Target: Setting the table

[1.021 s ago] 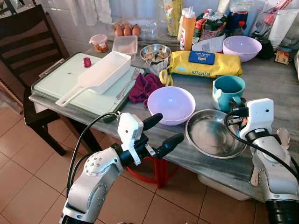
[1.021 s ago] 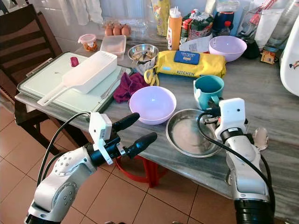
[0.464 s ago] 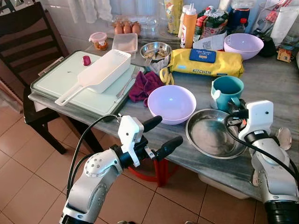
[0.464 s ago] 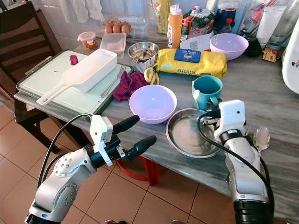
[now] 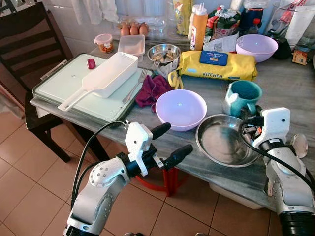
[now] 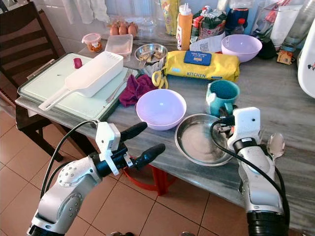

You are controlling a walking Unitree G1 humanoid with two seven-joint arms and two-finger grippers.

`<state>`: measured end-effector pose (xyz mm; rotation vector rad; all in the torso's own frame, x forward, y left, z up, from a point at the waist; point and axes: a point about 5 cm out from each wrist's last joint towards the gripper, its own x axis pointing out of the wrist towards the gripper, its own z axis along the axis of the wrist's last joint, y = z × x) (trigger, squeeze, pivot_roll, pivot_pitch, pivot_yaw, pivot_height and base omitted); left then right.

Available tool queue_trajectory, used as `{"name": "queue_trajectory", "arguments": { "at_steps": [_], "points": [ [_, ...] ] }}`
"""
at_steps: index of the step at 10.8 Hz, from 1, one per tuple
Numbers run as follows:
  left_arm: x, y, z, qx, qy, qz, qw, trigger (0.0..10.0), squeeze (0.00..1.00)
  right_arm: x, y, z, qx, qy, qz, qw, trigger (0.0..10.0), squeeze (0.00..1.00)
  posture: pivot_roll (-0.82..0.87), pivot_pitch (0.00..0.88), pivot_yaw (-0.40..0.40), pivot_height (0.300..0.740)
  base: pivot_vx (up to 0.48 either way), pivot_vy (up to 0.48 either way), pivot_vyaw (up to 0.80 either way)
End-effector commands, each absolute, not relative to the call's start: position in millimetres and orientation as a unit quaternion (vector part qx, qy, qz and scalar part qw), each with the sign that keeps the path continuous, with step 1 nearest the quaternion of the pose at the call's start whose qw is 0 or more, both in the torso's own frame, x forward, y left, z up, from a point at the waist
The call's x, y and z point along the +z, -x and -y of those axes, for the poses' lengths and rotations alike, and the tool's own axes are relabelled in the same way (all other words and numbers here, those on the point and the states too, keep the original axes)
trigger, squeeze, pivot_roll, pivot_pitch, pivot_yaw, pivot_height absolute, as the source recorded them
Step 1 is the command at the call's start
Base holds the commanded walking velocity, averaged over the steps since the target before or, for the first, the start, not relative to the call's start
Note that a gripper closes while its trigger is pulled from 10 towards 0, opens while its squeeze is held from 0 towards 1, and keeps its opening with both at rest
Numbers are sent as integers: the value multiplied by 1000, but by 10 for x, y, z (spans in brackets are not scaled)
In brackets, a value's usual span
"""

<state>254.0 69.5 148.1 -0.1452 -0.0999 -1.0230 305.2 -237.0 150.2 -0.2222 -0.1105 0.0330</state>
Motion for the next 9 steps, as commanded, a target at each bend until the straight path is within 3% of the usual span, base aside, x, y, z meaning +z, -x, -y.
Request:
{"name": "queue_trajectory", "arguments": {
  "at_steps": [1,7,9],
  "points": [
    [1495,-2549,-708,-490,62,49,868,10000,0,1516,-3043,2393,8,104,61,993,10000,1000,-189,126,93,740,0,0,0],
    [1496,-2555,-706,-494,69,49,865,10000,0,2032,-2993,2157,23,121,155,980,10000,1000,-193,115,87,740,0,0,0],
    [1501,-2561,-716,-494,68,49,866,10000,0,2078,-2907,1952,42,118,171,977,10000,1000,-185,114,86,740,0,0,0]
  ]
}}
